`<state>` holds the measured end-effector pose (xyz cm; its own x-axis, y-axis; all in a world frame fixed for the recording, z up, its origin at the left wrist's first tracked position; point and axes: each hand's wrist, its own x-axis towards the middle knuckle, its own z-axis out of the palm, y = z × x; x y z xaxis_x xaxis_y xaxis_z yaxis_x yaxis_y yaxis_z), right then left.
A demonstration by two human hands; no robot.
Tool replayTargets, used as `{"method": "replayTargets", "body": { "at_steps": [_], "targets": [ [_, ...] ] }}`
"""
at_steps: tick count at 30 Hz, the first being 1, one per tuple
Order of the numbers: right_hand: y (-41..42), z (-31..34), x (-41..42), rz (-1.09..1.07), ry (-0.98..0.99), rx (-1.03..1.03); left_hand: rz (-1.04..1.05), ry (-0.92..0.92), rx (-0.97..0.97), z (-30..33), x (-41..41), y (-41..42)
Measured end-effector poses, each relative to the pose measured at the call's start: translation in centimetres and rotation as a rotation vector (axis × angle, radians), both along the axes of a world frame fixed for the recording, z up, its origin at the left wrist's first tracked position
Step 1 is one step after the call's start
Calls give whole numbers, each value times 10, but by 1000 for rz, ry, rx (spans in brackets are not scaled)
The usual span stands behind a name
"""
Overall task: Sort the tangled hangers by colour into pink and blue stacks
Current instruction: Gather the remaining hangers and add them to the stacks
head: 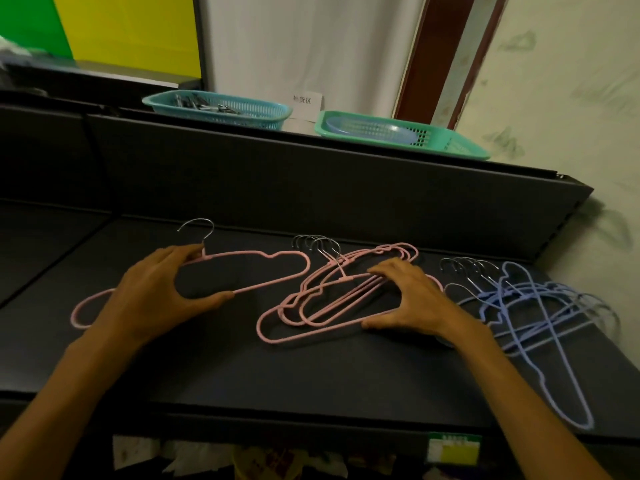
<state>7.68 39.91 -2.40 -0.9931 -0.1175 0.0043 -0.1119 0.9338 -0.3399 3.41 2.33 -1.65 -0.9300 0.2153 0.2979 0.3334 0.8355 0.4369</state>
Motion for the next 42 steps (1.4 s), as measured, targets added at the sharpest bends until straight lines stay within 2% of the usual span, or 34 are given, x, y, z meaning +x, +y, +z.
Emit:
{"method": "replayTargets", "body": {
  "at_steps": [9,19,32,42],
  "targets": [
    [-22,5,15,-63,274,32,-9,119,-34,7,26,-38],
    [-97,0,27,-166,307,-45,-5,174,5,6,48,-129],
    [-352,-11,19,-136,311,-103,47,182,9,-3,78,-373],
    [-523,-4,-45,-36,343,-108,181,170,-21,-7,78,-530]
  ]
}}
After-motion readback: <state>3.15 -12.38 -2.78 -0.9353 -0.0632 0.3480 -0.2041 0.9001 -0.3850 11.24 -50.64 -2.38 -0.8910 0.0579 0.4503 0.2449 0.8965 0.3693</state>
